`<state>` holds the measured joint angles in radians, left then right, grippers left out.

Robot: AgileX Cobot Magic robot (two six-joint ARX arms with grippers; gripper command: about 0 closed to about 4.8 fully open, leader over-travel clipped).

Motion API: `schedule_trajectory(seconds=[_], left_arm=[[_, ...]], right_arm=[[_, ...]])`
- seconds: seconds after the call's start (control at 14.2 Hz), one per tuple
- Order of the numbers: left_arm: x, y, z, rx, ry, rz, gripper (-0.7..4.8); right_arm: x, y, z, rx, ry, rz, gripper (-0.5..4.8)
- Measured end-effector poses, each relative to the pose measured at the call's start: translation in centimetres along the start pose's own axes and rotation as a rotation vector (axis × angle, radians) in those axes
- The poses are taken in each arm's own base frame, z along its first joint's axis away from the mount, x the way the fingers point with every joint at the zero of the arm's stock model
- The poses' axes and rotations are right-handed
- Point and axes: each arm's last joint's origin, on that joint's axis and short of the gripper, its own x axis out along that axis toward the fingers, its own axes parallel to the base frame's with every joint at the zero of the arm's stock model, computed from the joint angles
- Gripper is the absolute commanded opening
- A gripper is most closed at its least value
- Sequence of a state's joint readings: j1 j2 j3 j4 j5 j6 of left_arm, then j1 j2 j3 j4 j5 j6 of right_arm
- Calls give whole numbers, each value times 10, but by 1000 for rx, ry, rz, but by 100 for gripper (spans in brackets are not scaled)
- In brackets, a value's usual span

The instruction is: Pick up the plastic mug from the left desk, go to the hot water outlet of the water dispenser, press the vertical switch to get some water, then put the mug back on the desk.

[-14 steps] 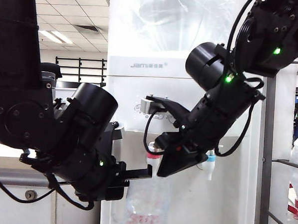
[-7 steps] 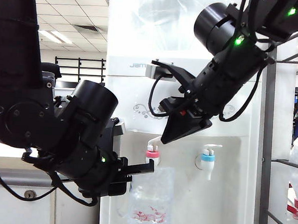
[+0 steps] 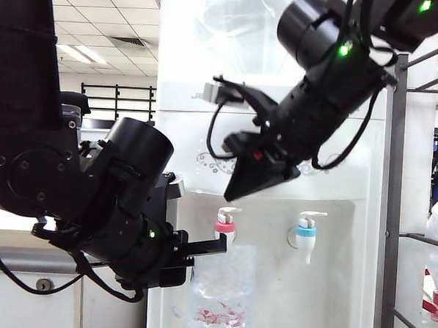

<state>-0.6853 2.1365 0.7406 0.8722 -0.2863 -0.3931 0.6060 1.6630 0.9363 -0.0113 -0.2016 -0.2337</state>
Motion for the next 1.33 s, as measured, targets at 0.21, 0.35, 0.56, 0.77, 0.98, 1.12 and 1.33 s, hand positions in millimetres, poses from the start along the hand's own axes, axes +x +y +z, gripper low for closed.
schedule_trajectory(seconds=[0.21,0.35,0.56,0.77,0.98,1.12,1.33], left_arm=[[0,0,0,0,0,0,-5],[0,0,0,0,0,-1,-5],[0,0,0,0,1,-1,-5],[0,0,0,0,1,-1,-5],[0,0,0,0,0,-1,-5],[0,0,0,0,1,-1,-5],[0,0,0,0,1,-1,-5]], right_arm=[[-3,-1,3,-3,-13,-31,-1],[-4,-4,3,-5,-16,-58,-1],[-3,-4,6,-16,-43,-64,-1],[5,-4,0,-12,-17,-57,-1],[11,-4,-4,-10,2,-52,-1],[11,-4,-4,-10,5,-52,-1],[12,-4,-5,-10,7,-51,-1]])
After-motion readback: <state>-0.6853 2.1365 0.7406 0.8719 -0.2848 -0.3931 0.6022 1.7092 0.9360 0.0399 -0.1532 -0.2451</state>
